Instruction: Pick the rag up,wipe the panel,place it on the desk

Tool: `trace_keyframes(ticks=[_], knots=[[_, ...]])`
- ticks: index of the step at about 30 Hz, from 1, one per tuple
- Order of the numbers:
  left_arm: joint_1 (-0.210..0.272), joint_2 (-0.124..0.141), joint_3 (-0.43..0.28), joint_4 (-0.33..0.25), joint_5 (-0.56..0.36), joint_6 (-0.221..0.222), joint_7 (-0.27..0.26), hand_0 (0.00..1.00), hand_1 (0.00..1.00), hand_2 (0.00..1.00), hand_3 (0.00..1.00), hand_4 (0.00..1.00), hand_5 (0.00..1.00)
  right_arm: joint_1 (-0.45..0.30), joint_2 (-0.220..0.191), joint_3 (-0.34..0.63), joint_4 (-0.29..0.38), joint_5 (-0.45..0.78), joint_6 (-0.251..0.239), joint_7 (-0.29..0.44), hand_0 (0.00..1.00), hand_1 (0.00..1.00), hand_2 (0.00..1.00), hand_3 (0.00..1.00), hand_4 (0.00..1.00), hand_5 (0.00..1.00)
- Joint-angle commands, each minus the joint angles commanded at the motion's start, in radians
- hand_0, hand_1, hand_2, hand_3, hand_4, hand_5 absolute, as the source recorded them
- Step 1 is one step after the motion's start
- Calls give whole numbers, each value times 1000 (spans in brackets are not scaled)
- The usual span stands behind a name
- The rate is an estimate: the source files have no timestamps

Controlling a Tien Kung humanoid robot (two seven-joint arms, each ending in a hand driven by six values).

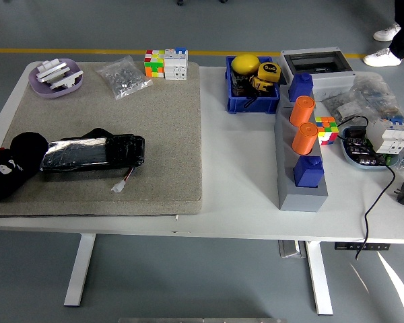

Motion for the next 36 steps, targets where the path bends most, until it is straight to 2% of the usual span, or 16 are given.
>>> trace_keyframes(ticks=[19, 36], knots=[[1, 16, -4, -9, -5, -3, 3, 741, 842, 809, 727, 848, 264, 14, 3, 8, 0, -5, -3, 5, 771, 638, 683, 606, 998, 545], [-15, 11, 18, 0, -4, -6, 5, 747, 843, 809, 728, 849, 269, 7, 4, 27, 0, -3, -5, 12, 772, 639, 683, 607, 998, 545]])
